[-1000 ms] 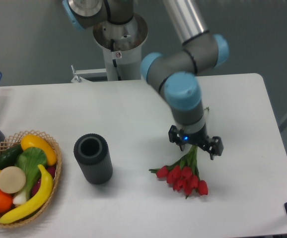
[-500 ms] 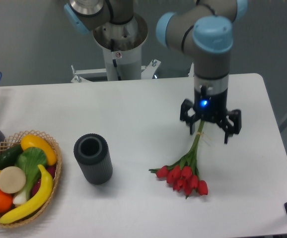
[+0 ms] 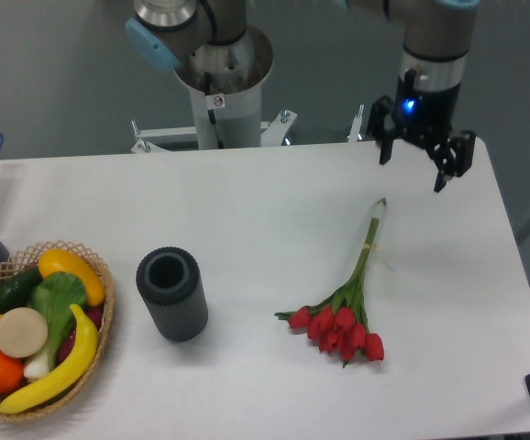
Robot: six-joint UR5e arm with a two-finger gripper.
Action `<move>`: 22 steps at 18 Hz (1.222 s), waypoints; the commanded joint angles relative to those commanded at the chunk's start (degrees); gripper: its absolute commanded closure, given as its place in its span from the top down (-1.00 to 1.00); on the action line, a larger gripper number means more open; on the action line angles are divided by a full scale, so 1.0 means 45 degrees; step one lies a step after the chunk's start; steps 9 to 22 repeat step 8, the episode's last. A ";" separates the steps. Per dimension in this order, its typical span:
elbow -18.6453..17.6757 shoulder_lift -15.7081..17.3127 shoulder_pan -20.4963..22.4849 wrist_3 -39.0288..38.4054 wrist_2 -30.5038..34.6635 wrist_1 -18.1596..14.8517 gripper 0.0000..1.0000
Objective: Place the flowers on the table
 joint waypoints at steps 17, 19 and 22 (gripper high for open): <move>-0.0020 0.0079 0.0118 0.0001 -0.0313 0.0020 1.00; -0.0020 0.0079 0.0118 0.0001 -0.0313 0.0020 1.00; -0.0020 0.0079 0.0118 0.0001 -0.0313 0.0020 1.00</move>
